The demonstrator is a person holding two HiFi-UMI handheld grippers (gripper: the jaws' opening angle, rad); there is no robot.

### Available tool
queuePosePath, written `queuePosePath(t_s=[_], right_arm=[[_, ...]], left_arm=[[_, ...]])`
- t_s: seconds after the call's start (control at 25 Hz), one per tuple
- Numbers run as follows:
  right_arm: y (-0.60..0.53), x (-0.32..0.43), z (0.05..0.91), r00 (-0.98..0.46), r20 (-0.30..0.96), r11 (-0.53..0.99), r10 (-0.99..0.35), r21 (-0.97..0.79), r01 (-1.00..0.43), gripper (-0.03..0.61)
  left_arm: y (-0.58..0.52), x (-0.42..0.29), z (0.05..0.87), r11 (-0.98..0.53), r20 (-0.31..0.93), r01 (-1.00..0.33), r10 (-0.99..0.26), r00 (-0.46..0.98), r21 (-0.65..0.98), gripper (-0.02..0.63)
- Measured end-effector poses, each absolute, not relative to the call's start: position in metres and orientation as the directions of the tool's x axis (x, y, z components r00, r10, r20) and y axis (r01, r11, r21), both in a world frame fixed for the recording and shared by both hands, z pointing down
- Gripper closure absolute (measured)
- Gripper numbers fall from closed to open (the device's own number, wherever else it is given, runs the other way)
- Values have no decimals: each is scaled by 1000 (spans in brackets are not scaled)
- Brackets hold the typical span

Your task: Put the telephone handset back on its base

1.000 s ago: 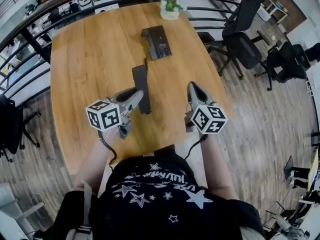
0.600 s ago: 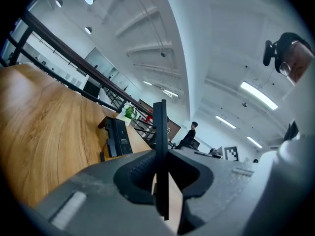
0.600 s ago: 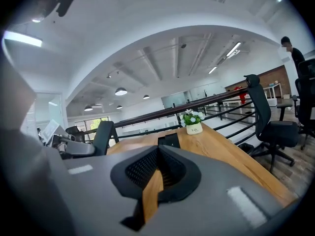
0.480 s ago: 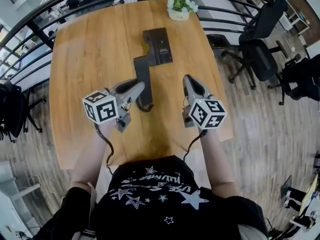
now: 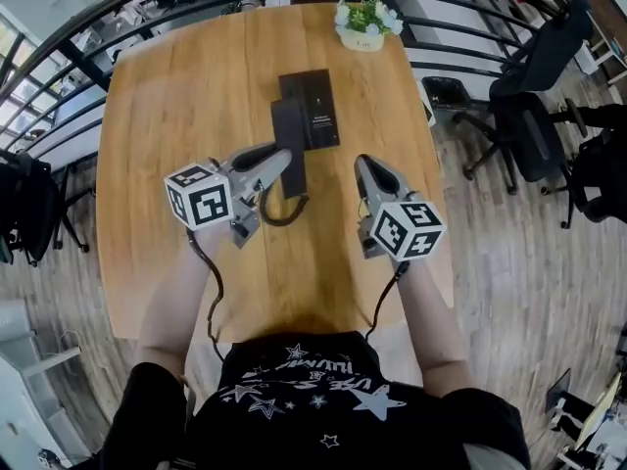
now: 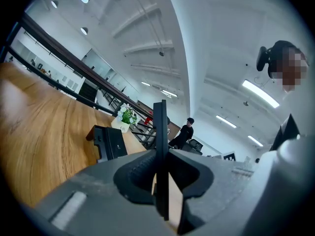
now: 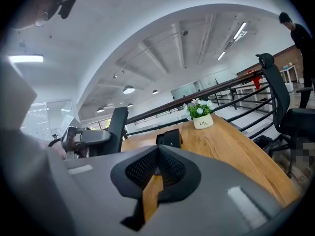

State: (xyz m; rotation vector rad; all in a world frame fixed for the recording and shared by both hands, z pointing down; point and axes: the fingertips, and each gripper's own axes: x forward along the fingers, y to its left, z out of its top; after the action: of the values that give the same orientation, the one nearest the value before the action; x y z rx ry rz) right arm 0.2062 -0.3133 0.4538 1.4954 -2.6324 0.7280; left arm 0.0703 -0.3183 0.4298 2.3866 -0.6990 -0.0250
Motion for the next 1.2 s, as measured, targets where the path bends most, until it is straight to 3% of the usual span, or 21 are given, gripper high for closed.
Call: queuePosePath(t_s=[1.2], right_arm=[[-382,193,512,-581,365,436,-727,-409,-802,577]], left_arm=[[-444,70,513,-626,80,-373,-443,893,685,535]])
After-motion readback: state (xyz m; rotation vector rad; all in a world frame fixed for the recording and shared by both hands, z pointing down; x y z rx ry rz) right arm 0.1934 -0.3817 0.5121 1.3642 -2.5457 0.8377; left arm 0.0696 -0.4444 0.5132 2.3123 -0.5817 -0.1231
